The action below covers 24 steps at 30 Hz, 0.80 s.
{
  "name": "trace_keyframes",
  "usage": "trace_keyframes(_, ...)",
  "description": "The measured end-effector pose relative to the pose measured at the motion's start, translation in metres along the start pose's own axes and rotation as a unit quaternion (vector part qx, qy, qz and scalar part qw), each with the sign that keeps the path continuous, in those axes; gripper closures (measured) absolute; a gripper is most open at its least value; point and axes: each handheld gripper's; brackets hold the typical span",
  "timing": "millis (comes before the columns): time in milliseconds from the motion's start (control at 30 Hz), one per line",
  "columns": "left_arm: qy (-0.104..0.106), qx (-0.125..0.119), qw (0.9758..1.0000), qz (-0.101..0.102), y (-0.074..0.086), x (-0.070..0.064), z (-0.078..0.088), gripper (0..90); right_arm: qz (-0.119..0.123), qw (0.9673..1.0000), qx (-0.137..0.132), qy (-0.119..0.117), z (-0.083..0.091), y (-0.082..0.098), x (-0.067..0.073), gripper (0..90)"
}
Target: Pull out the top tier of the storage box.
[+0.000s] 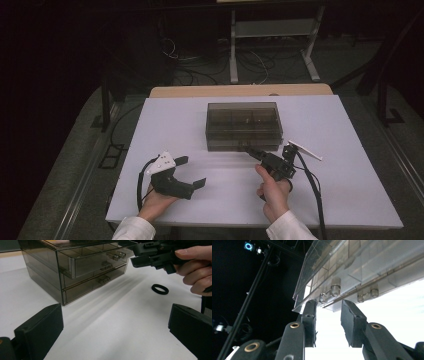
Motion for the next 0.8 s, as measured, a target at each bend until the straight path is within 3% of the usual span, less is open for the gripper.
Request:
trace_keyframes(133, 0.0, 0.0, 1.0, 0.0, 0.0, 0.0, 0.0, 0.0, 0.023, 0.9997, 0.005, 0.005, 0.002, -0.004, 0.004, 64.3)
trace_keyframes(200, 0.0, 0.0, 1.0, 0.0, 0.0, 0.0, 0.0, 0.0, 0.051, 0.9986, 0.01, 0.012, 0.004, -0.007, 0.008, 64.2)
trace_keyframes(533, 0.0, 0.001, 1.0, 0.0, 0.0, 0.0, 0.0, 0.0, 0.1, 0.9939, 0.043, 0.018, 0.004, -0.015, 0.014, 61.7)
trace_keyframes(800, -0.001, 0.002, 1.0, 0.001, 0.0, -0.001, 0.0, 0.0, 0.136, 0.9853, 0.101, 0.019, 0.004, -0.032, 0.02, 60.4)
Point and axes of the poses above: each handheld gripper's, and its own axes: z roughly backward along the jaws, y roughly out of its underside, x roughly to its left, and after that the axes turned 6 degrees about -y, right-handed
